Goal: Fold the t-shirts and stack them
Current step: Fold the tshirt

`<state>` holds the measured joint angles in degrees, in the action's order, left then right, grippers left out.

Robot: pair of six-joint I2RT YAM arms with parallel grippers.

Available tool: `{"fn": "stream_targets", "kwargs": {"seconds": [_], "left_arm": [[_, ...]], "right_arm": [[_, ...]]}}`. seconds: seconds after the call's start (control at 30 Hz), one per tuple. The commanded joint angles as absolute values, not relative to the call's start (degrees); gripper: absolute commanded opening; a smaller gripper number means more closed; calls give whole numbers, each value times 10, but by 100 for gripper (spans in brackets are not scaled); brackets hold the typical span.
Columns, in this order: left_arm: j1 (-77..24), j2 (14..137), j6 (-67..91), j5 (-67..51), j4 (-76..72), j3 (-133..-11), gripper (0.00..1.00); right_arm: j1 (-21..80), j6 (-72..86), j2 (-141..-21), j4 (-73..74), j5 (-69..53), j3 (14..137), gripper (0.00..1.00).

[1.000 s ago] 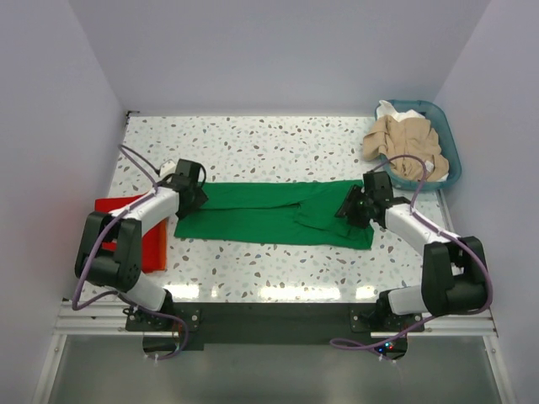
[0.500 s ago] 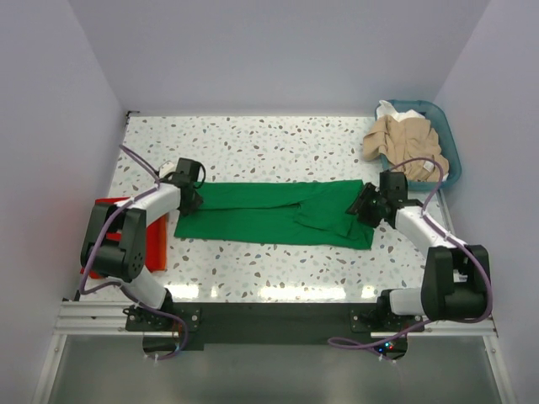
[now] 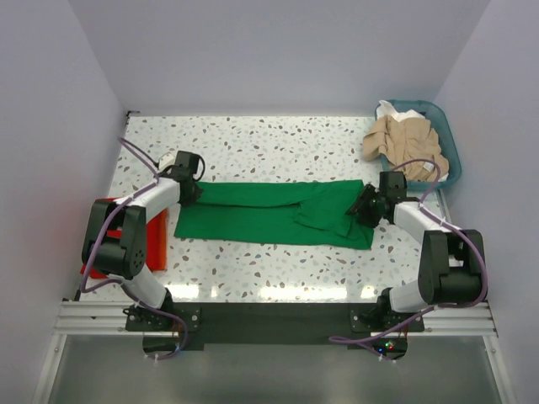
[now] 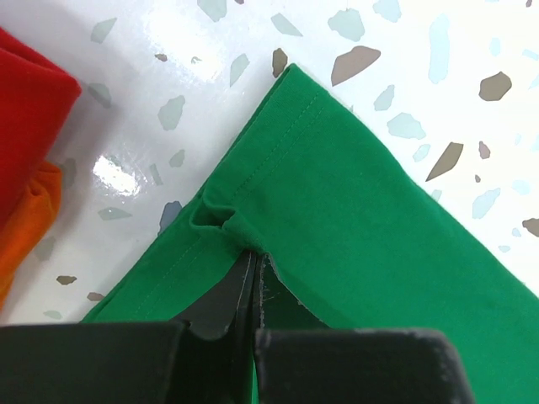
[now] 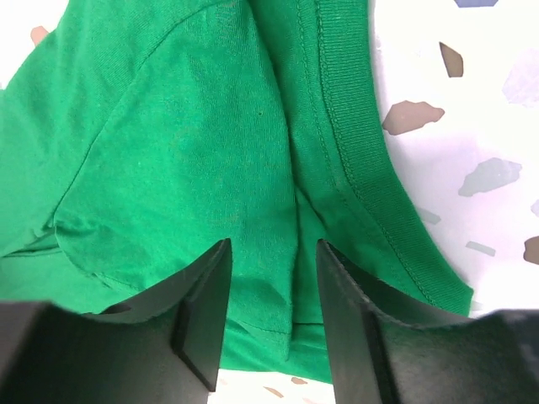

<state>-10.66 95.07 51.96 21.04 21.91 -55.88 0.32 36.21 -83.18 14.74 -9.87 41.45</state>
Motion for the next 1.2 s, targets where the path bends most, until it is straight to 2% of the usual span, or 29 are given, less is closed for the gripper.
{"fn": "stream_targets", "kwargs": {"seconds": [0.0,0.1,0.53,0.73,0.93,1.17], "left_arm": [[-99,951,509,221,202,-583,0],[-99,951,508,215,200,-586,0],[-98,952,505,208,200,-594,0],[-97,955,504,207,200,-600,0],[-91,967,499,205,203,-620,0],[-81,988,488,202,203,-663,0]], "right_arm": [[1,363,-818,117,-107,402,47],[1,361,-825,111,-124,396,43],[2,374,-806,96,-157,365,40],[1,383,-805,88,-169,364,25],[2,386,-812,95,-180,390,1],[2,396,-800,128,-185,461,0]]}}
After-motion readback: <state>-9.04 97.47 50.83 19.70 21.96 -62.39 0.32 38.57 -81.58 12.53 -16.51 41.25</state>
